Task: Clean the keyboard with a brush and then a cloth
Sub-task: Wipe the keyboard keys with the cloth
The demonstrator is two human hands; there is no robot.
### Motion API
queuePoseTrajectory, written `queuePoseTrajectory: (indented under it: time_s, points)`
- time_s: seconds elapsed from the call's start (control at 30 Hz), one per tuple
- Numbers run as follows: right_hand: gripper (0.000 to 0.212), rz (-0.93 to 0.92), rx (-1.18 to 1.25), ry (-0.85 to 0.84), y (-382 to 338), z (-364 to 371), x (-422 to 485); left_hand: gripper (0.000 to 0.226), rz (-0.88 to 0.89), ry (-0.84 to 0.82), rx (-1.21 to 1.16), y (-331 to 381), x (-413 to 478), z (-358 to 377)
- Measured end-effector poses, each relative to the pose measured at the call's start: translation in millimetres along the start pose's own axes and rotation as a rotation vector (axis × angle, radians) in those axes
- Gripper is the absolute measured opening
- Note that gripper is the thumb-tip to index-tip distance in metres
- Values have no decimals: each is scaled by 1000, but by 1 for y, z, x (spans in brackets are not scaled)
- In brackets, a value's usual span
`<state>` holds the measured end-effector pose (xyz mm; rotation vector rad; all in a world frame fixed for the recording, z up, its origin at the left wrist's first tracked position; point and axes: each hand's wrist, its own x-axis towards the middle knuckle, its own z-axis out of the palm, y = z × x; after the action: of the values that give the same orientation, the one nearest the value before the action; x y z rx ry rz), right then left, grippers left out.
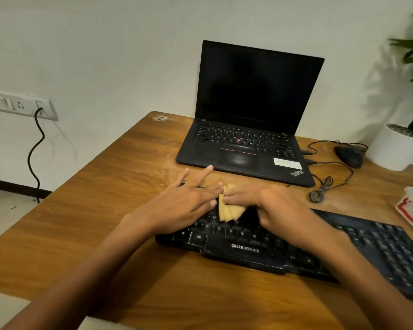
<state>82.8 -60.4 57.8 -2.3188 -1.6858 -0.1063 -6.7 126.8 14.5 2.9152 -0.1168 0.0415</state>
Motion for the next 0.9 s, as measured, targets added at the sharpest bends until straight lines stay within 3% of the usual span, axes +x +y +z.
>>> queuePoseTrajectory:
  time_s: [0.17, 0.3, 0.4, 0.47, 0.63, 0.73, 0.83, 0.9]
  points:
    - [56, 103, 59, -70, 21, 0, -26, 47, -22, -16, -14, -3, -2, 5]
    - [49, 216, -112, -95, 30, -17, -18, 48, -24, -18, 19, 1, 3, 4]
    - [54, 61, -59, 4, 12, 2, 3, 55, -23, 13, 12, 4, 1, 7]
    - [53, -59, -29, -16, 8, 19, 2, 60, -15, 18, 35, 4, 0, 8]
    - [57, 160, -155, 40, 65, 7, -14, 63, -20, 22, 26, 4, -1, 7]
    - [62, 40, -128, 149, 44, 9, -13, 62, -27, 34, 27, 4, -2, 8]
    - [58, -181, -59, 92, 18, 25, -23, 63, -24, 32, 23, 3, -1, 9]
    - [53, -103, -64, 89, 38, 25, -19, 62, -24, 29, 20, 3, -1, 8]
